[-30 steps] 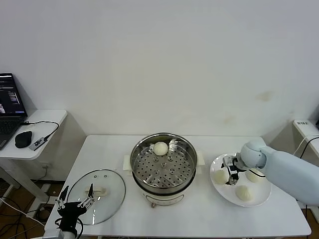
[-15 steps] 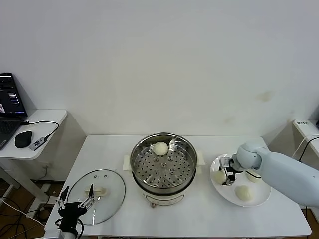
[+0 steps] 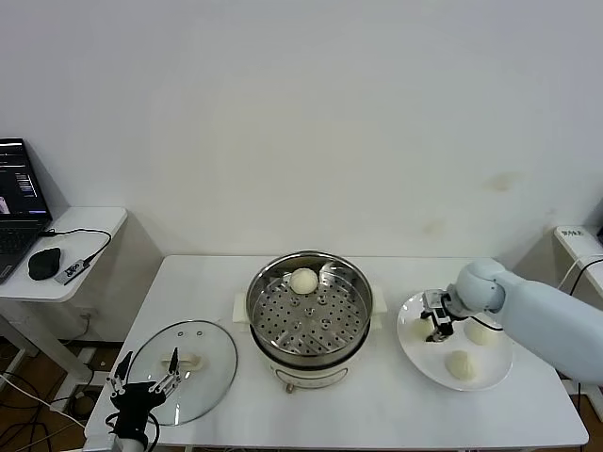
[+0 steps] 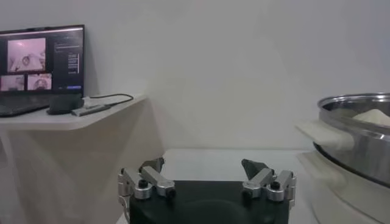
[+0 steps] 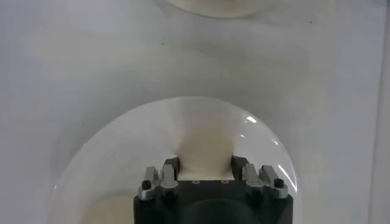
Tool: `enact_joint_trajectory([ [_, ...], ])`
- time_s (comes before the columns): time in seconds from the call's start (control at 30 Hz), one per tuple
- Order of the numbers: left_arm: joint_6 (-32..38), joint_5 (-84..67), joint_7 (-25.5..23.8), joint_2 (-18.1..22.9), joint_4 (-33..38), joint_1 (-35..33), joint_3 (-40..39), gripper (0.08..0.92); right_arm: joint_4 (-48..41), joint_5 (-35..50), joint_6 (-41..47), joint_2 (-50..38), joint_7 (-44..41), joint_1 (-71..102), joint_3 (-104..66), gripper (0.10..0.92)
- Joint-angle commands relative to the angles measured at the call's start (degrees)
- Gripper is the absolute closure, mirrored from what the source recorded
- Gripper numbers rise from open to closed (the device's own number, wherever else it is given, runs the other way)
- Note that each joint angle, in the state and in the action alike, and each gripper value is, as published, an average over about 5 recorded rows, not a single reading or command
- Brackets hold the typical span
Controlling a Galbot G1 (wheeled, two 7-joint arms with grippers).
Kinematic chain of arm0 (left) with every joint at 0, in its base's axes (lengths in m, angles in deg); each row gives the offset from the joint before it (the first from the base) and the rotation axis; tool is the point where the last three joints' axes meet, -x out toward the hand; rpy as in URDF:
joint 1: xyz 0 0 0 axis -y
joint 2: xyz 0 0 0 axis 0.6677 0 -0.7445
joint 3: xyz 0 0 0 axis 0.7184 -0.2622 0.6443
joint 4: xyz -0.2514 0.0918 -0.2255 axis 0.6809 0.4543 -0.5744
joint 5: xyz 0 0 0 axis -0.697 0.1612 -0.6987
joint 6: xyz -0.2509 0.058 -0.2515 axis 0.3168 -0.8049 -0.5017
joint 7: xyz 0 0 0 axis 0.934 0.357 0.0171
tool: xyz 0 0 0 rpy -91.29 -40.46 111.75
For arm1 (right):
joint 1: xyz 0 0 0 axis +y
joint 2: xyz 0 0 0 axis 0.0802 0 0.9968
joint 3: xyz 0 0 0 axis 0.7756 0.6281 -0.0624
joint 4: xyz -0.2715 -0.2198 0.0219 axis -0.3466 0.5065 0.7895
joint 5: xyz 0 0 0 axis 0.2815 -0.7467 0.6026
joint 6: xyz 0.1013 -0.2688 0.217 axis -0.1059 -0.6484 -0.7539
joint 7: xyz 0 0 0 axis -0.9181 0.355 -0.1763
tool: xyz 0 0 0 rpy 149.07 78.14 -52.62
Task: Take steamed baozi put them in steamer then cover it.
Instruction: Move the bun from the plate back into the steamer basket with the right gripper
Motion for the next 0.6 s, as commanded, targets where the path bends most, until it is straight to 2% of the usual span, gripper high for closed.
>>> enact_joint_trajectory([
  [0.03,0.0,0.0,0.0,-0.2,0.1,0.2,-0.3,0.177,6.2,6.0,1.0,-6.2,-1.6,-12.7,4.5,0.477],
  [0.17,0.0,0.0,0.0,-0.3,0.0,0.8,-0.7,0.177,11.5,12.4,2.9,-8.4,-1.7,-24.5,12.0,0.471],
  [0.3,-0.1,0.0,0.0,-0.7,0.1,1.1,-1.0,0.177,14.7,18.9,5.4,-6.8,-0.8,-37.4,20.1,0.466],
  [0.6,-0.1,0.0,0.1,-0.9,0.2,1.2,-1.0,0.177,16.5,34.8,13.2,8.5,6.4,-45.5,24.9,0.457],
])
